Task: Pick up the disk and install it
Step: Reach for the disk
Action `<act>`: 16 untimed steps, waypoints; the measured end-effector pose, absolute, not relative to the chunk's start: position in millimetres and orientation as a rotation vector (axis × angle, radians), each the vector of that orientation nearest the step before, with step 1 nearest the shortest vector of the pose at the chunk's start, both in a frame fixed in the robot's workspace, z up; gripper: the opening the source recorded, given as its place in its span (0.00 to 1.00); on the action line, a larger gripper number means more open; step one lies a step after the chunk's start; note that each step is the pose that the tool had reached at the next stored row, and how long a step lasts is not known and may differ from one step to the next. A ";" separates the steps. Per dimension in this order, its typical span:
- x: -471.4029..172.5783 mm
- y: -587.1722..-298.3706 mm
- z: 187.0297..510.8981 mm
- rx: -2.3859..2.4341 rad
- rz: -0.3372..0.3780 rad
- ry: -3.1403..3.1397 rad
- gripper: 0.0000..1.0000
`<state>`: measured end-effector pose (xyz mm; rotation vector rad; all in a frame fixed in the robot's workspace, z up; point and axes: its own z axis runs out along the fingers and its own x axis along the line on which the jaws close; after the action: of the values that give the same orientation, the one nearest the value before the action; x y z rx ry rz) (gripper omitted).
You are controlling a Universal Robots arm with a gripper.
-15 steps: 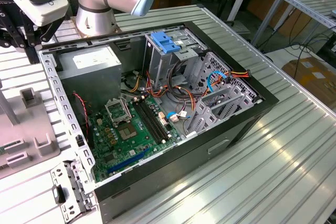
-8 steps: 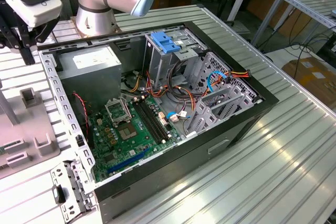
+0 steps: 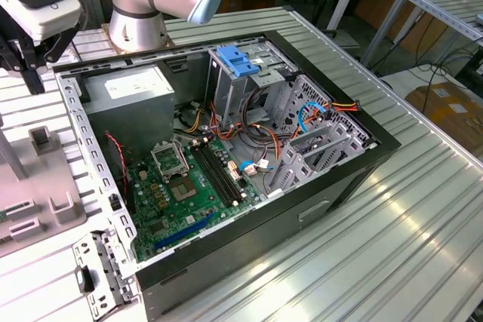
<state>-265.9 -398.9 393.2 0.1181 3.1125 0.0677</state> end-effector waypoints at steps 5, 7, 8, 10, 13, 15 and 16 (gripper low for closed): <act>-269.4 -398.9 393.2 0.118 0.068 3.112 0.11; -270.7 -398.9 393.2 0.118 0.068 3.112 0.11; -271.6 -399.0 393.2 0.118 0.068 3.112 0.11; -274.2 -399.0 393.2 0.118 0.068 3.112 0.11; -277.0 -398.9 393.2 0.118 0.068 3.113 0.11; -278.4 -398.9 393.2 0.118 0.068 3.112 0.11; -279.2 -398.9 393.2 0.118 0.068 3.112 0.11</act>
<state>-279.2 -398.9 393.2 0.1180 3.1124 0.0679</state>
